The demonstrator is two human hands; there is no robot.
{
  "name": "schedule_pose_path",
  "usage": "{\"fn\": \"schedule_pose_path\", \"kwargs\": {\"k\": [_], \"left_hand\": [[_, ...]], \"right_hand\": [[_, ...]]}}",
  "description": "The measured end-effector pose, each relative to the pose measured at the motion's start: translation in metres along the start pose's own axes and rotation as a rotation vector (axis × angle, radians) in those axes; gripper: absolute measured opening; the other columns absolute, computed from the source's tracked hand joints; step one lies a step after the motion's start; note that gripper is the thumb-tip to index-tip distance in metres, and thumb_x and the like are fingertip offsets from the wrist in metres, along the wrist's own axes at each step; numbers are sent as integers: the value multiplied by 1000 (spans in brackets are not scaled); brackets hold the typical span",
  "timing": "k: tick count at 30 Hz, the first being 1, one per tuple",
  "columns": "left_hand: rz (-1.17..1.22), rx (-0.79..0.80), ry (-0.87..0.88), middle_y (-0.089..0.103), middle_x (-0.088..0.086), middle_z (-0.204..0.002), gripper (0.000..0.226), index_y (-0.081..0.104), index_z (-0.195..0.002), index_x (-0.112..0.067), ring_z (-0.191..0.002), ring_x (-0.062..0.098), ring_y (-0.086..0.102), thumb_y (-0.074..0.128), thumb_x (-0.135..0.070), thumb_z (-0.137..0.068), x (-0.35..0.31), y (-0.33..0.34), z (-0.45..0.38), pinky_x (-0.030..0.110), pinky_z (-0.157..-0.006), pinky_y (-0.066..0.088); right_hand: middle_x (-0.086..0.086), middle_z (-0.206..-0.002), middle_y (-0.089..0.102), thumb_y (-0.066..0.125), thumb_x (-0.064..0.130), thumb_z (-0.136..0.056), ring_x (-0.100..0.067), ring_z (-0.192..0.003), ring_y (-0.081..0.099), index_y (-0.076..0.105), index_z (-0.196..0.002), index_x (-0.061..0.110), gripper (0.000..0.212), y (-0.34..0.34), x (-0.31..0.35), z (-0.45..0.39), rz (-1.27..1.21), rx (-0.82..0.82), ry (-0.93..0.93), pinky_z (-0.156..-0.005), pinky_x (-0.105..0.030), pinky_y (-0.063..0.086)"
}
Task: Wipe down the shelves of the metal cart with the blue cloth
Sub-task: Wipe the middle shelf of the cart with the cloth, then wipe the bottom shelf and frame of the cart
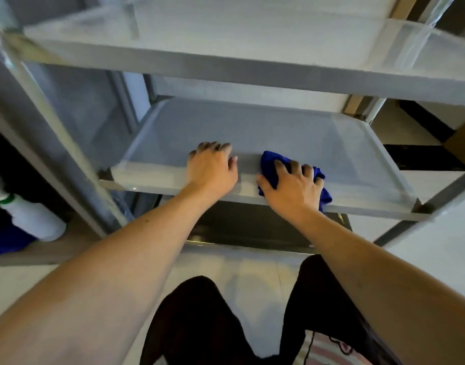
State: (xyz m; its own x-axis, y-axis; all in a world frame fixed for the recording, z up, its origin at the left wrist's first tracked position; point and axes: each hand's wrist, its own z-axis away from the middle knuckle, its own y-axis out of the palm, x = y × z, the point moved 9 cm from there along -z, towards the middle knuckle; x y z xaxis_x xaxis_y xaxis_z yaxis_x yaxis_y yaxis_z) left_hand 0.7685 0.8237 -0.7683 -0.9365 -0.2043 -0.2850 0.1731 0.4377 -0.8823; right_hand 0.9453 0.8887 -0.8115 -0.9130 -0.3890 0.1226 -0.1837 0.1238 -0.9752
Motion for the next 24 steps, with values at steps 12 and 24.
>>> {"fn": "schedule_pose_path", "kwargs": {"k": [12, 24], "left_hand": [[5, -377, -260, 67, 7, -101, 19, 66, -106, -20, -91, 30, 59, 54, -32, -97, 163, -76, 125, 39, -75, 47], [126, -51, -392, 65, 10, -121, 29, 64, -124, -14, -112, 28, 59, 56, -26, -99, 228, 63, 182, 44, -91, 55]], "right_hand": [[-9, -130, 59, 66, 37, -92, -34, -115, 51, 54, -139, 21, 51, 28, 202, 109, -278, -66, -555, -92, -52, 44], [-9, -138, 51, 51, 46, -99, -38, -125, 40, 42, -145, 29, 50, 190, 230, 55, -92, 144, -431, -99, -56, 36]]}}
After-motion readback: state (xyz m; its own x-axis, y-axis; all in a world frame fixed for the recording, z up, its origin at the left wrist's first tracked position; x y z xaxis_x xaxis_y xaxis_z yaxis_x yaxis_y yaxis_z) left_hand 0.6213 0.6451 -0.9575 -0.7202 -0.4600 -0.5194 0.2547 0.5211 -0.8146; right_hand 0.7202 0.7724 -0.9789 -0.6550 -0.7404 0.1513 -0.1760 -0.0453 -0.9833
